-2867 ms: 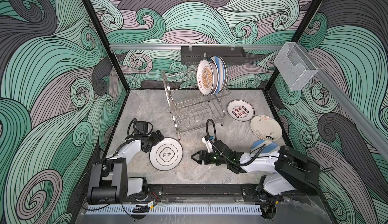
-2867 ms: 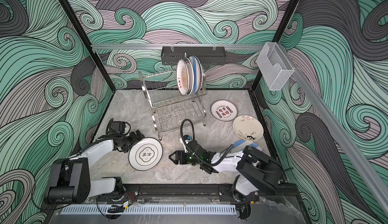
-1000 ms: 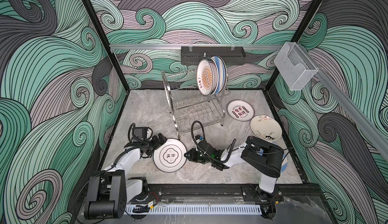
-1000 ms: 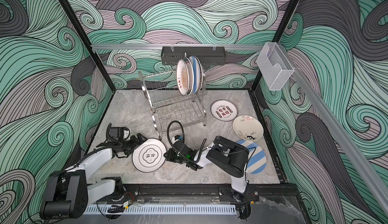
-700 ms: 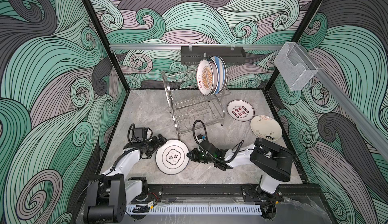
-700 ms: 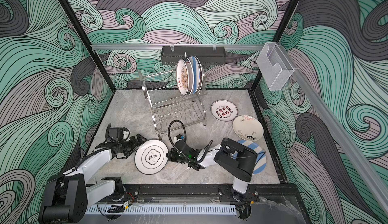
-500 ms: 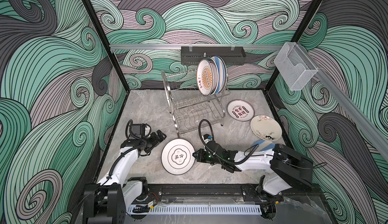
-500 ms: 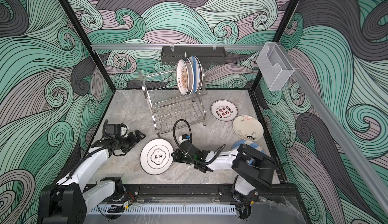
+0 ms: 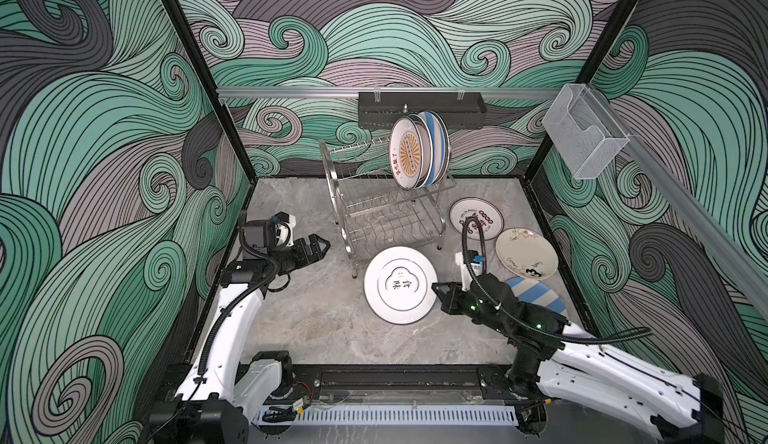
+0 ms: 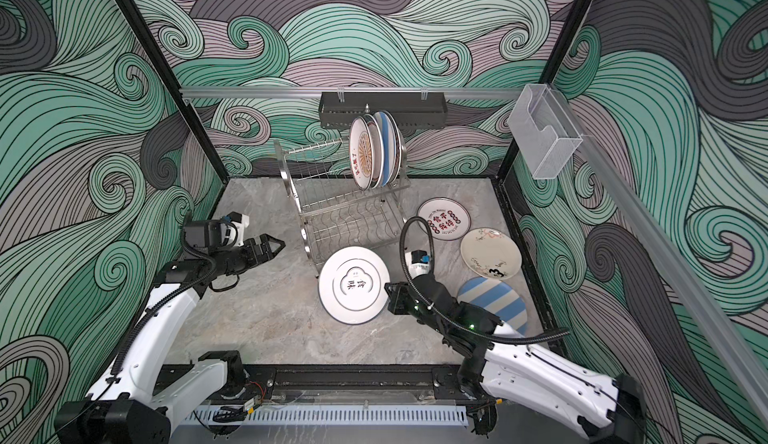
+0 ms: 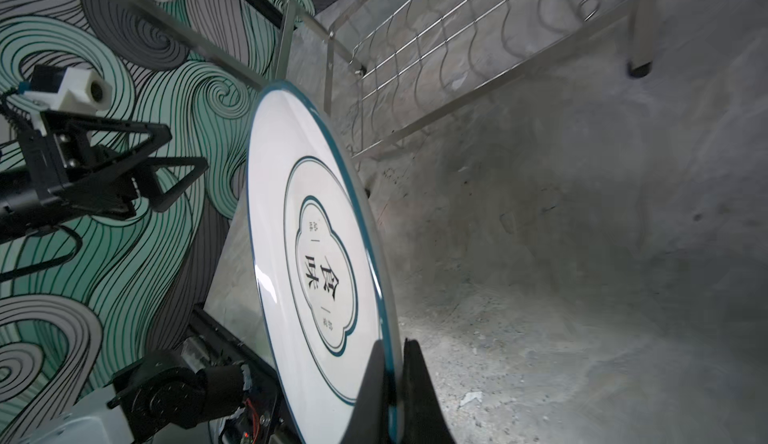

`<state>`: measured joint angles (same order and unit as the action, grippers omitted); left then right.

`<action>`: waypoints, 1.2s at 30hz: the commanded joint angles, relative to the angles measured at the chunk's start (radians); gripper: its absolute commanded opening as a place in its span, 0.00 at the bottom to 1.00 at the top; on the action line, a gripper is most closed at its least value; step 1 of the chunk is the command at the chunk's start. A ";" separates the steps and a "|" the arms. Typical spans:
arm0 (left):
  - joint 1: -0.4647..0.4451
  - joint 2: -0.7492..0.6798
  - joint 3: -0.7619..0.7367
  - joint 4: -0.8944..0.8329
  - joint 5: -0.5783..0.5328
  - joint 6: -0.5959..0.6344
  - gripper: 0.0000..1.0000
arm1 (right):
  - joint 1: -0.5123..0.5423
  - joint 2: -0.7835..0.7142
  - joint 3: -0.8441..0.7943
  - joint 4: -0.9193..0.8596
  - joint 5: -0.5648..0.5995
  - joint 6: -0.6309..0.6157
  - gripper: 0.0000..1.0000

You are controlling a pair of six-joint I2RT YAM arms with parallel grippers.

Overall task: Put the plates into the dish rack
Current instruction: 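Lift the upright teal-rimmed plate with the right gripper into the rack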

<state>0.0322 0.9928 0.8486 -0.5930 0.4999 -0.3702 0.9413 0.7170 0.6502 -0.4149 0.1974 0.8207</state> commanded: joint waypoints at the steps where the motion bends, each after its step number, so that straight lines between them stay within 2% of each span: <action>1: -0.004 0.023 -0.003 -0.070 0.038 0.070 0.99 | -0.032 -0.016 0.196 -0.231 0.103 -0.168 0.00; 5: -0.005 0.001 -0.033 -0.045 0.065 0.050 0.99 | -0.041 0.060 0.421 -0.326 0.165 -0.282 0.00; 13: -0.008 -0.053 -0.071 -0.020 0.052 0.025 0.99 | -0.041 0.362 0.929 -0.472 0.236 -0.487 0.00; 19: -0.014 -0.052 -0.078 -0.010 0.065 0.020 0.99 | -0.042 0.559 1.235 -0.474 0.290 -0.557 0.00; 23: -0.021 -0.059 -0.081 -0.010 0.113 0.021 0.99 | -0.041 0.716 1.427 -0.470 0.414 -0.629 0.00; 29: -0.056 -0.093 -0.102 0.000 0.035 0.024 0.99 | -0.042 0.923 1.650 -0.428 0.621 -0.752 0.00; 36: -0.061 -0.096 -0.105 -0.006 0.028 0.027 0.99 | -0.042 1.061 1.741 -0.336 0.775 -0.817 0.00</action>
<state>-0.0223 0.9100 0.7444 -0.6056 0.5426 -0.3481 0.9028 1.7699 2.3394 -0.8467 0.8398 0.0429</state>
